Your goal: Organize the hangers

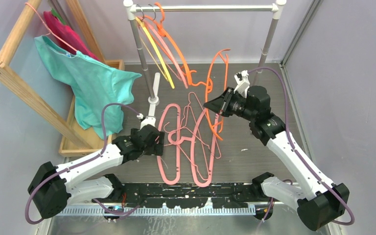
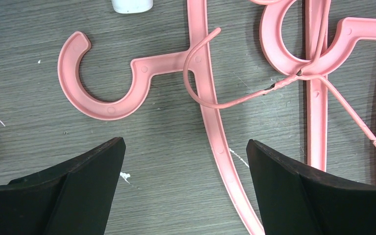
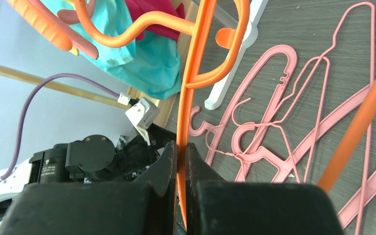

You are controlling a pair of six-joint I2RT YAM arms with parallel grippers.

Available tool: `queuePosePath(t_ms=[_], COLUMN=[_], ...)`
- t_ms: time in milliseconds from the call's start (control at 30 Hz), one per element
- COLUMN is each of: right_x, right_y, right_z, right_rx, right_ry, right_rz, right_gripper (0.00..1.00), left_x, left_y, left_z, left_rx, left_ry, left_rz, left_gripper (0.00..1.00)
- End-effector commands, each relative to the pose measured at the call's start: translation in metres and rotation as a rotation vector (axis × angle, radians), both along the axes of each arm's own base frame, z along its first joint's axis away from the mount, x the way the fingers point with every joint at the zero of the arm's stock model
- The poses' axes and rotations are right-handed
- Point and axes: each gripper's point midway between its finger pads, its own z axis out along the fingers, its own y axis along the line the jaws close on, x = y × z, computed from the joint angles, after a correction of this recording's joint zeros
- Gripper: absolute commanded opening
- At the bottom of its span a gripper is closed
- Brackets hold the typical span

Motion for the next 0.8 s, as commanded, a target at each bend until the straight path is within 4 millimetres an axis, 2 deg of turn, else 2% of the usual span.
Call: queuePosePath(t_ms=[0,267,333,467,633,767], right_x=[-0.01,-0.01,-0.011,-0.015,-0.004,0.005], right_y=[0.001,-0.009,-0.009,-0.001,0.001,0.014], right_z=[0.031,0.012,0.017,0.049,0.086,0.109], right_rx=[0.047,0.037,0.06,0.163,0.221,0.34], right_ry=[-0.103,-0.071,-0.083,-0.146,-0.216,-0.223], right_rz=[0.105,0.094,0.106,0.157,0.148,0.216], right_gripper=[0.01,0.01,0.01,0.01,0.01,0.01], left_x=[0.009,0.007,0.006,0.006,0.007,0.008], left_y=[-0.005,-0.003,-0.004,-0.003,-0.002,-0.002], left_z=[0.017,0.016,0.016,0.014,0.013,0.012], left_rx=[-0.041,-0.05,-0.053,-0.042,-0.031,-0.022], left_ry=[-0.045,-0.038,-0.036,-0.031,-0.028,-0.028], left_rz=[0.03,0.044,0.044,0.044,0.043,0.041], left_gripper=[0.98,0.98,0.98,0.98,0.98,0.98])
